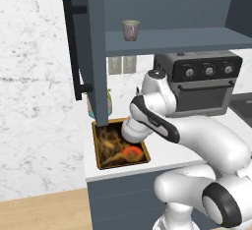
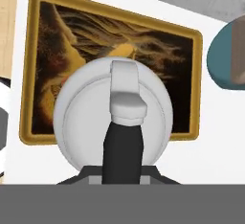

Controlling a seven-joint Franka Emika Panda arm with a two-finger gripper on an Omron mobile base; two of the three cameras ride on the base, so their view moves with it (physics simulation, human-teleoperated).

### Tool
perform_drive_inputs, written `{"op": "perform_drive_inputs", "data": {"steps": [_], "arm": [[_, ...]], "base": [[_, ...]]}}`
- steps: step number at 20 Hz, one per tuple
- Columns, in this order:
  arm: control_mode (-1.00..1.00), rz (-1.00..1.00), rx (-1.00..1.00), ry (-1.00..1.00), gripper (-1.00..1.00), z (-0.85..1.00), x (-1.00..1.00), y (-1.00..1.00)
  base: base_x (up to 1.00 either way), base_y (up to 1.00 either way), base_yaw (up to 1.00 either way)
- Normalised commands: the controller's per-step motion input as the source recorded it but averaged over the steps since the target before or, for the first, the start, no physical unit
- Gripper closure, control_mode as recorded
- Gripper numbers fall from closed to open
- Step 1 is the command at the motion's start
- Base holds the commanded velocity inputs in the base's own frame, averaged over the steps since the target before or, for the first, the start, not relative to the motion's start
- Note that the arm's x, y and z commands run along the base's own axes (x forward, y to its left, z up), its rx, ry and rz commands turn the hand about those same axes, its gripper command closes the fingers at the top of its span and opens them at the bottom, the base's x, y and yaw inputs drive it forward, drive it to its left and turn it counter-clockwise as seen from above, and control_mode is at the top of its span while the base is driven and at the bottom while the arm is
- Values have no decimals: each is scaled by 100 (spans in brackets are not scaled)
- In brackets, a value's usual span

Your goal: Pick the kettle from the counter and place it on the tray. Then pick the mug from the cabinet and place it on the tray. Then close the cabinet doors.

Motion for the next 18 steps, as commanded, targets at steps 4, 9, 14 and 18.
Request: {"op": "perform_drive_inputs", "data": {"steps": [4,9,14,18], "arm": [[-100,21,-20,1,100,0,56,34],[-100,3,-30,4,100,-7,40,27],[-100,0,-14,7,100,-13,31,13],[-100,0,0,3,100,-3,23,8]], "base": [[0,0,0],[0,0,0],[0,0,0],[0,0,0]]}}
